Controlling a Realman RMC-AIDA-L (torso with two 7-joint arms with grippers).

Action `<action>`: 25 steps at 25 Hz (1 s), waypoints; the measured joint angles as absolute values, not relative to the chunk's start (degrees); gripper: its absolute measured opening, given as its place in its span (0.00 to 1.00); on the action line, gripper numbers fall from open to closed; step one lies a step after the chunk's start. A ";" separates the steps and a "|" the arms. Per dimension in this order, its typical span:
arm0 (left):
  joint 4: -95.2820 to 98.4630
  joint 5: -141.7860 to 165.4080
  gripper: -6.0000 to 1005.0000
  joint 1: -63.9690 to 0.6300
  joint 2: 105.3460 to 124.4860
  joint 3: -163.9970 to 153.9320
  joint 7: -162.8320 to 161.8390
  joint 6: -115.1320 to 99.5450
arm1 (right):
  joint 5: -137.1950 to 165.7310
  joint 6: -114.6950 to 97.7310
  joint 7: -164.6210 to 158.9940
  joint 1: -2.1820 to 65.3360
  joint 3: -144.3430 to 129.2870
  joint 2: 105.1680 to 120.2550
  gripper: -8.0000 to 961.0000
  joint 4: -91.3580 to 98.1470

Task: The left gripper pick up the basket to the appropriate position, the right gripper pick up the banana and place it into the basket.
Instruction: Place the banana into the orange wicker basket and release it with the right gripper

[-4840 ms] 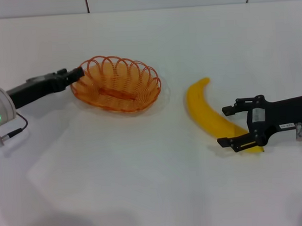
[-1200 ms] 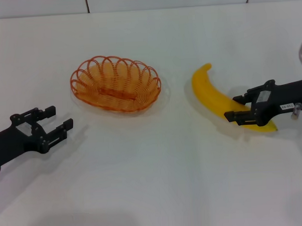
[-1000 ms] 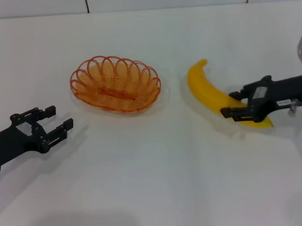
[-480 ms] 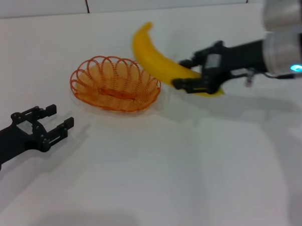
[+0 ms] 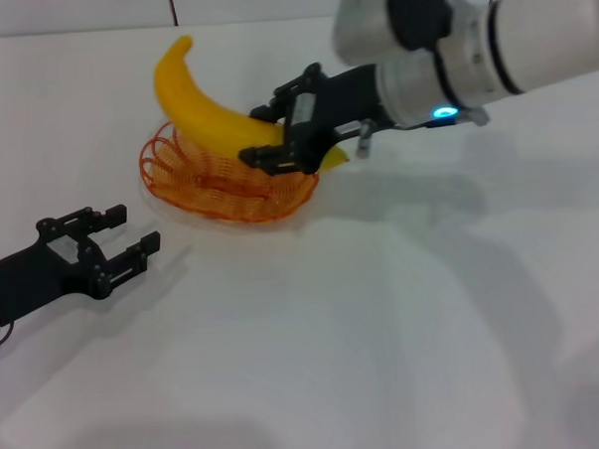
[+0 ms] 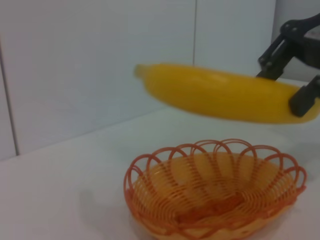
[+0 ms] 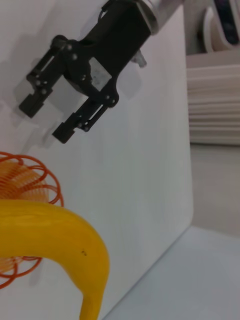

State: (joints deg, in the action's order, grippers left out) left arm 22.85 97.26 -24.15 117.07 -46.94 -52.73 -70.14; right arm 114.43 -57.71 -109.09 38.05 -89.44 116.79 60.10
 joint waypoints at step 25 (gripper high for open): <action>22.34 97.36 0.59 -24.73 117.14 -47.12 -53.08 -70.14 | 116.84 -47.46 -114.15 41.68 -99.99 116.97 0.80 56.47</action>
State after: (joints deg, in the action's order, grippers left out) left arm 22.34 97.36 -24.73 117.14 -47.12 -53.08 -70.14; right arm 116.84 -47.46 -114.15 41.68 -99.99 116.97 56.47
